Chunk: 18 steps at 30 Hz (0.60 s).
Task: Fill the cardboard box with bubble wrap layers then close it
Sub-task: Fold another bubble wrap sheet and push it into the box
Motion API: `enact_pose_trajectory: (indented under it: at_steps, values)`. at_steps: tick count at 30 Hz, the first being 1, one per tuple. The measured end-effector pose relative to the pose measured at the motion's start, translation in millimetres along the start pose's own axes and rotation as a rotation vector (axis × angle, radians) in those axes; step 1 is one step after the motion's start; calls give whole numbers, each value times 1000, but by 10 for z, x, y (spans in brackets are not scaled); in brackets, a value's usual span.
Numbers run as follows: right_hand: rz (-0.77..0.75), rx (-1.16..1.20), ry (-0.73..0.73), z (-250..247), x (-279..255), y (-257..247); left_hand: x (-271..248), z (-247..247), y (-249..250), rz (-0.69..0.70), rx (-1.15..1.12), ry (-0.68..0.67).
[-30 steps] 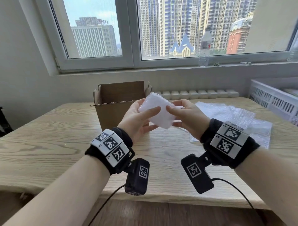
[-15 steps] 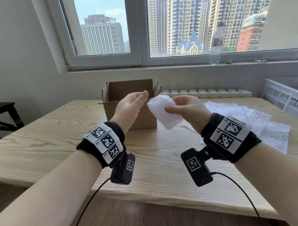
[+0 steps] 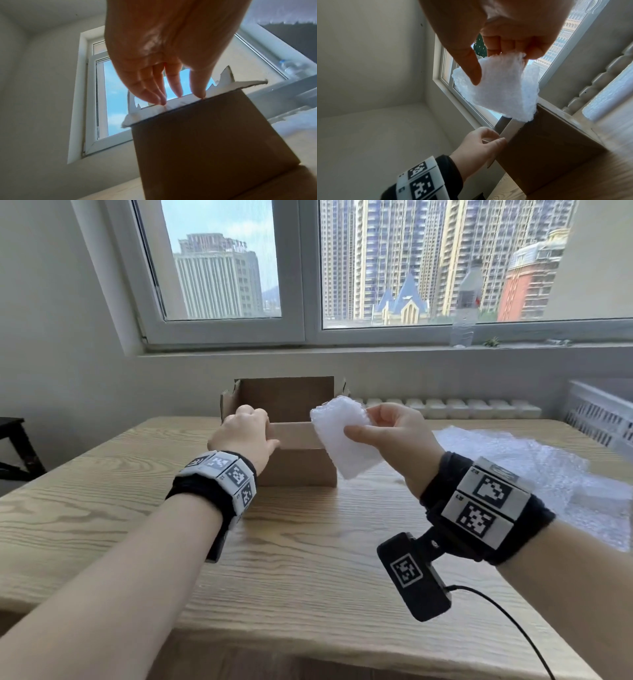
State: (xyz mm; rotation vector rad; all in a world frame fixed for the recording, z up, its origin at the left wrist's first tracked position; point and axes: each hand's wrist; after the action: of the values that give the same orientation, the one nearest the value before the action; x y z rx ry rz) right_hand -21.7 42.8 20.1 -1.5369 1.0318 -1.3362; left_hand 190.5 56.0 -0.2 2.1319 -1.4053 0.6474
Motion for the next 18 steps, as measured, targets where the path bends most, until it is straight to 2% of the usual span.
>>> enact_pose_trajectory:
  at_steps: [2, 5, 9, 13, 18]
  values:
    - [-2, -13, -10, 73, 2, -12, 84, 51, -64, 0, -60, -95]
    - [-16, -37, -21, 166, -4, -23, 125, 112, -144, 30, -15, -243]
    - [-94, -86, 34, 235, -12, -52, 31, 102, -213, 27, -89, -198]
    - [-234, -158, 96, 314, 1, -61, -84, 32, -283, 71, -95, -148]
    - [-349, -263, 71, 452, -12, -59, -259, -15, -323, 129, -81, -203]
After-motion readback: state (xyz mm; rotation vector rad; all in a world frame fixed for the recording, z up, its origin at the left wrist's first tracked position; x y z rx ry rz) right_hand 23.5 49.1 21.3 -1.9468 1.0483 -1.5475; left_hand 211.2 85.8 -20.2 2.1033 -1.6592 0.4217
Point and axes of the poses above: each hand's wrist, its own x-axis towards the middle knuckle, its own z-axis out of the palm, y = z × x, and after that the axes turned 13 degrees about y, right-handed
